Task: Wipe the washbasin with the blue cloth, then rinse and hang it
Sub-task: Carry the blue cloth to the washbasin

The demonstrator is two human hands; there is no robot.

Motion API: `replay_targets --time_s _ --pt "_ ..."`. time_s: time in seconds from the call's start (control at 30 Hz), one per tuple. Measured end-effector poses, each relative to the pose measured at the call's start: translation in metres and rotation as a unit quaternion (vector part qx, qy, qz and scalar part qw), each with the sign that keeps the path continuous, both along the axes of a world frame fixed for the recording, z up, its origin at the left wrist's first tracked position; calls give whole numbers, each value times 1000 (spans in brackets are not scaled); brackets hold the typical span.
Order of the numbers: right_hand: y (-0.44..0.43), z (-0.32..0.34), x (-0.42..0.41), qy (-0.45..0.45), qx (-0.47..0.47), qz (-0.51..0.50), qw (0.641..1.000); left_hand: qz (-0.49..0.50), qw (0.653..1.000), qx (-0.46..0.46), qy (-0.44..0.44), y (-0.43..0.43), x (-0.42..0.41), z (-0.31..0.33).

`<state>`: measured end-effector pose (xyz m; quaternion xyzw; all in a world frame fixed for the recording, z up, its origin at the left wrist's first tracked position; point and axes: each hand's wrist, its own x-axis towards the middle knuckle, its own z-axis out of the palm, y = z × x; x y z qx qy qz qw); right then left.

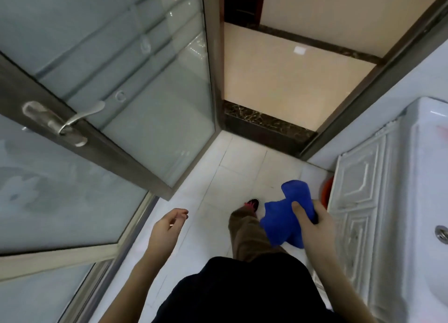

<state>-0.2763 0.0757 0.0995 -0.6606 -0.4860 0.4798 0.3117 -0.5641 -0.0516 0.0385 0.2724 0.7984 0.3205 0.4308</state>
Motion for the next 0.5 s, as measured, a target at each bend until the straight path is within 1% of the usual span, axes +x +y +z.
replay_targets --time_s 0.1,0.27,0.4,0.5 --pt "60 -12 -12 -2 -25 -22 999 -9 1000 4 -10 62 -4 -7" --pt "177 -8 -25 36 -34 -51 997 -32 999 22 -7 199 -13 5" --pt "253 4 -29 40 -11 -53 998 -103 992 58 48 310 -18 25" --pt "302 9 -26 33 7 -73 997 -143 986 61 67 384 -17 35"
